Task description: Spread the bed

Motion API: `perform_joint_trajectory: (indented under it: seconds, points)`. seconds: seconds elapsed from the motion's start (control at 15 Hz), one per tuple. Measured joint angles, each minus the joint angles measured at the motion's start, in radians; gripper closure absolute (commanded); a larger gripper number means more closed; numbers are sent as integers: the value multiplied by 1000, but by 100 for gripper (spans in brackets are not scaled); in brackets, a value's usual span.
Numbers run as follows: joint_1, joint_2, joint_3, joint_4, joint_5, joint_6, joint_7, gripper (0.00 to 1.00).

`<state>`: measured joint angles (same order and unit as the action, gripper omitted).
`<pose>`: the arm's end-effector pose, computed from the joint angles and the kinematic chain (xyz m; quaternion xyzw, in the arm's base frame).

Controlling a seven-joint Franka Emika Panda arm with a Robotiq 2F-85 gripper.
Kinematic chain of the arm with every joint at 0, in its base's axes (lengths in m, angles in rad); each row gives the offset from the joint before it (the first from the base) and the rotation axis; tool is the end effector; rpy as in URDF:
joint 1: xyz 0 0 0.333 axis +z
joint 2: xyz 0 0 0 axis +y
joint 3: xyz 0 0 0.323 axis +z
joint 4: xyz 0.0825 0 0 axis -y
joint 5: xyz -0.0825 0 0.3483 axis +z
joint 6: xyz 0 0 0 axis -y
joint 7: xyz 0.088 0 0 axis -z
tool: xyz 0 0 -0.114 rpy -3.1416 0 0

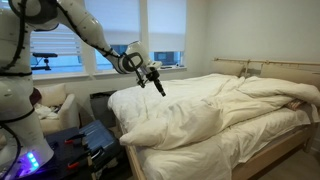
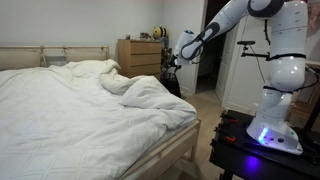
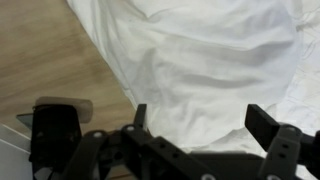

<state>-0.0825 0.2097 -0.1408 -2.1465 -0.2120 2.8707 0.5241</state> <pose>0.5730 -0.1149 0.3878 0.9293 -0.2608 0.2599 0.0284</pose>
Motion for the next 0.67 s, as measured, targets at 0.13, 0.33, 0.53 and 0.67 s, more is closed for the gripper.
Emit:
perform_joint_trajectory:
  seconds: [0.13,0.33,0.53,0.67]
  points:
    - [-3,81,8,6,5,150,-21,0]
    - [-12,201,28,53,5,238,-26,0]
    - [-11,230,28,67,5,238,-26,0]
    - [-11,225,27,67,5,238,-26,0]
